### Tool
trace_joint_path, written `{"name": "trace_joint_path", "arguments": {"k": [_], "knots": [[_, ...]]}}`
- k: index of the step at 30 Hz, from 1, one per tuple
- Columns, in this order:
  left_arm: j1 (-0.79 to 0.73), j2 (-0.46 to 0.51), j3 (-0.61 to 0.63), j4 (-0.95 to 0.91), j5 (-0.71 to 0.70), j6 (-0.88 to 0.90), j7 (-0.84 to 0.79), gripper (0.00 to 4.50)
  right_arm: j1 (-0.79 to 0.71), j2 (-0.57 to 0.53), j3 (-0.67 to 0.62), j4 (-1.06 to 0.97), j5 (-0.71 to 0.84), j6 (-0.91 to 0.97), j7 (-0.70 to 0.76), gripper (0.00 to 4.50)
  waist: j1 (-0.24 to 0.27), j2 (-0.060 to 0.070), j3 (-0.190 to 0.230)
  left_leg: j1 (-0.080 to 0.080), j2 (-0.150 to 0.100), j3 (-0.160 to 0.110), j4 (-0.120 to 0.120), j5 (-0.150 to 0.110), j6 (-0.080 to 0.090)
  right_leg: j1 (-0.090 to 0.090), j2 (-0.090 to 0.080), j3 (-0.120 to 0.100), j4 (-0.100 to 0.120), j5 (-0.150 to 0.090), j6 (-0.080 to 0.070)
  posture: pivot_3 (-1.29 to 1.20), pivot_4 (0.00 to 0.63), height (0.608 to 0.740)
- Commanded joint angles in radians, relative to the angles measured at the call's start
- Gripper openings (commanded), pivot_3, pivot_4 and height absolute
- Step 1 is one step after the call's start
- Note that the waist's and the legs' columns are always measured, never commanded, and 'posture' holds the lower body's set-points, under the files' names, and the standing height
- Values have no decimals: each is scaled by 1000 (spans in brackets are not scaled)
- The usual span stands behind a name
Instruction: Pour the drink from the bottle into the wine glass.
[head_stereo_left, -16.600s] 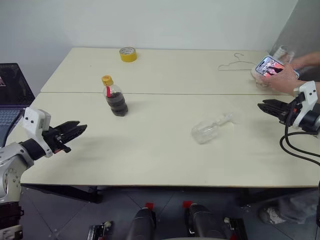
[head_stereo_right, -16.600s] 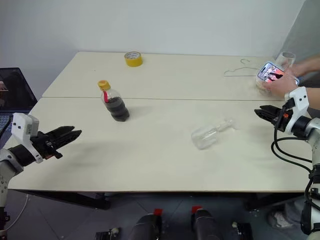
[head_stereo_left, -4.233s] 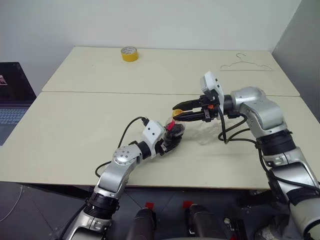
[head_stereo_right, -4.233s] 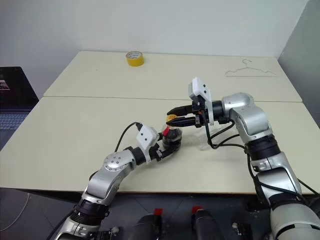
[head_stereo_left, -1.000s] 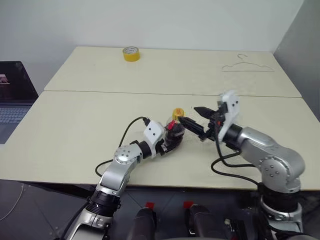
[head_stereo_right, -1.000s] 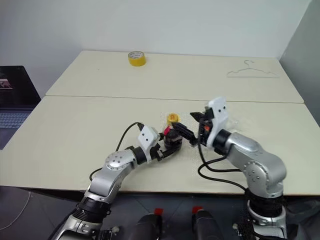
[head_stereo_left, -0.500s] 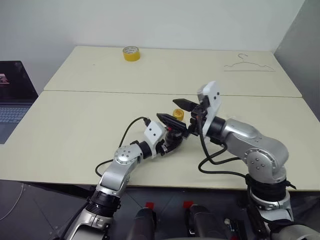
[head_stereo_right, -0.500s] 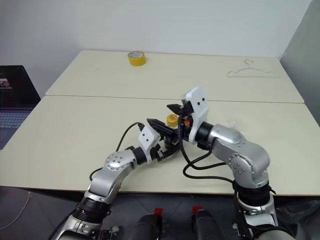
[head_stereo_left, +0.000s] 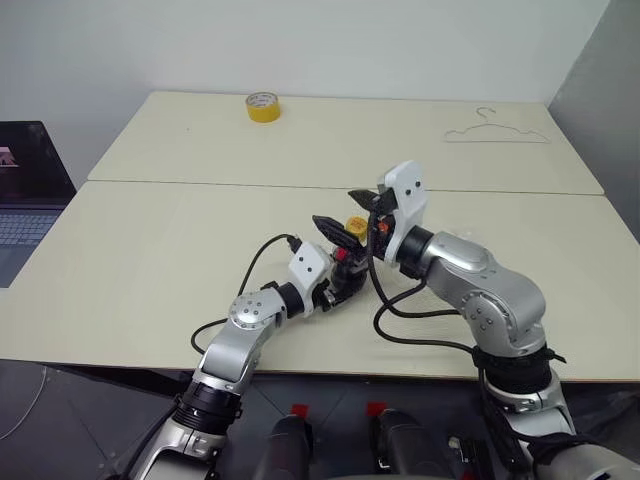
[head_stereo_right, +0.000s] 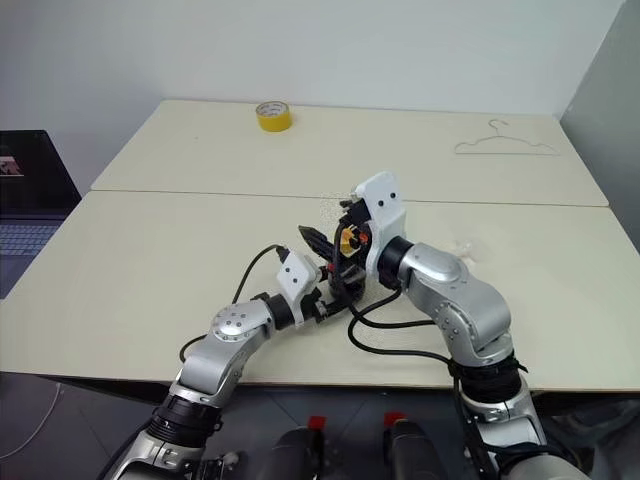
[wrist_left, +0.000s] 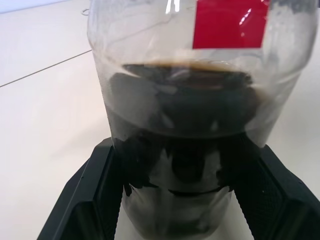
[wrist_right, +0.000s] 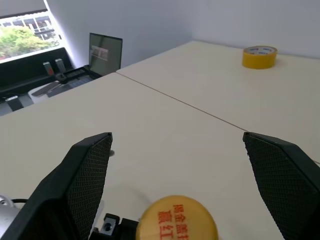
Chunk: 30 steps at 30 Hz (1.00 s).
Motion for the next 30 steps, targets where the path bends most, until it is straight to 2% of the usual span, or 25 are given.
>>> {"name": "trace_joint_path", "arguments": {"k": [1, 11, 30], "knots": [[19, 0, -19, 28, 27, 20, 5, 3052, -18, 18, -4, 1, -26, -37, -17, 4470, 0, 0, 0, 0, 0, 0, 0, 0, 0, 0, 0, 0, 0, 0, 0, 0, 150, 740], [19, 1, -18, 29, 25, 19, 4, 3052, 11, -8, -60, 5, -35, -28, -18, 4470, 0, 0, 0, 0, 0, 0, 0, 0, 0, 0, 0, 0, 0, 0, 0, 0, 150, 740], [14, 1, -20, 42, 24, 13, -9, 3052, 77, -102, -156, -63, 79, 10, 60, 4470, -1, 0, 0, 0, 0, 0, 0, 0, 0, 0, 0, 0, 0, 0, 0, 0, 150, 740]]}}
